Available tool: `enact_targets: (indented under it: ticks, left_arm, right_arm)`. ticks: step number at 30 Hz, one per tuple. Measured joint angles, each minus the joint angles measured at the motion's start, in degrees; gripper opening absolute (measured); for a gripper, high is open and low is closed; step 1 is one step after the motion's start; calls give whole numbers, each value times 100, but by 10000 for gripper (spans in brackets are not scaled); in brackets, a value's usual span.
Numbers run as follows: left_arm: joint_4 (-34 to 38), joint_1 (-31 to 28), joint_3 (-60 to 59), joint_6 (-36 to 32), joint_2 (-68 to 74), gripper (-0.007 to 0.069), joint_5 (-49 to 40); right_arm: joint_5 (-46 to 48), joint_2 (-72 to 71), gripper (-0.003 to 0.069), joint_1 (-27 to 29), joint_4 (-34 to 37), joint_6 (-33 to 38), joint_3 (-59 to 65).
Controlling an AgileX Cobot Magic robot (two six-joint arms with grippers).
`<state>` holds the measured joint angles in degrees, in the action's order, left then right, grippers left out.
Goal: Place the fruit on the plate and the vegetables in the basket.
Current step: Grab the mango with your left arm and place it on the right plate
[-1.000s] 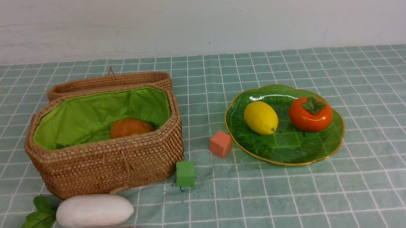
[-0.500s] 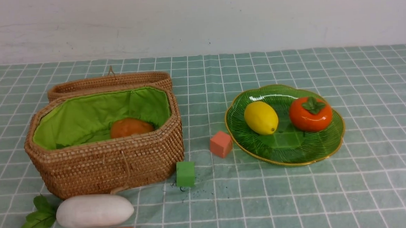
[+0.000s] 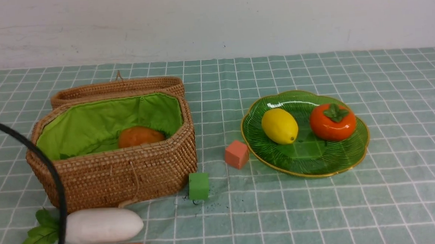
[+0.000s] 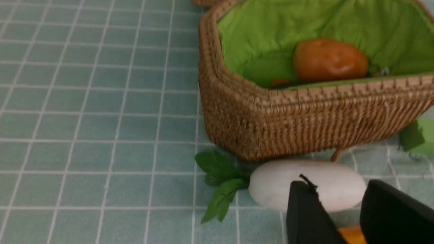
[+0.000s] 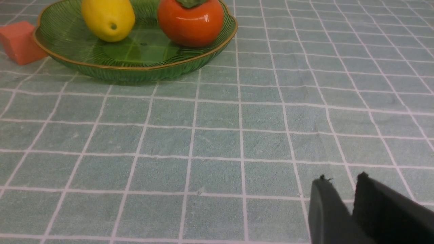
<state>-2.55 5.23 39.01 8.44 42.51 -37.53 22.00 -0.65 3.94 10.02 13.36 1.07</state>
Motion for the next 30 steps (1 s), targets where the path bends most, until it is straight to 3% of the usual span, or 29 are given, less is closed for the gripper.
enact_targets:
  ticks: [3, 10, 16, 19, 25, 30]
  left_arm:
    - [183, 186, 0, -348, 412, 239, -111]
    - [483, 1073, 0, -2093, 1416, 293, -539]
    - [357, 1673, 5, -2496, 1886, 559, -203]
    - [255, 1782, 29, -2569, 2153, 650, 38]
    - [255, 1797, 36, -3246, 2918, 667, 148]
    - [478, 1797, 36, -3710, 3768, 622, 152]
  right_arm:
    - [0, 0, 148, 0, 0, 0, 0]
    - [0, 0, 157, 0, 0, 0, 0]
    - [0, 0, 165, 0, 0, 0, 0]
    - [0, 0, 168, 0, 0, 0, 0]
    - [0, 0, 176, 0, 0, 0, 0]
    - [0, 0, 183, 0, 0, 0, 0]
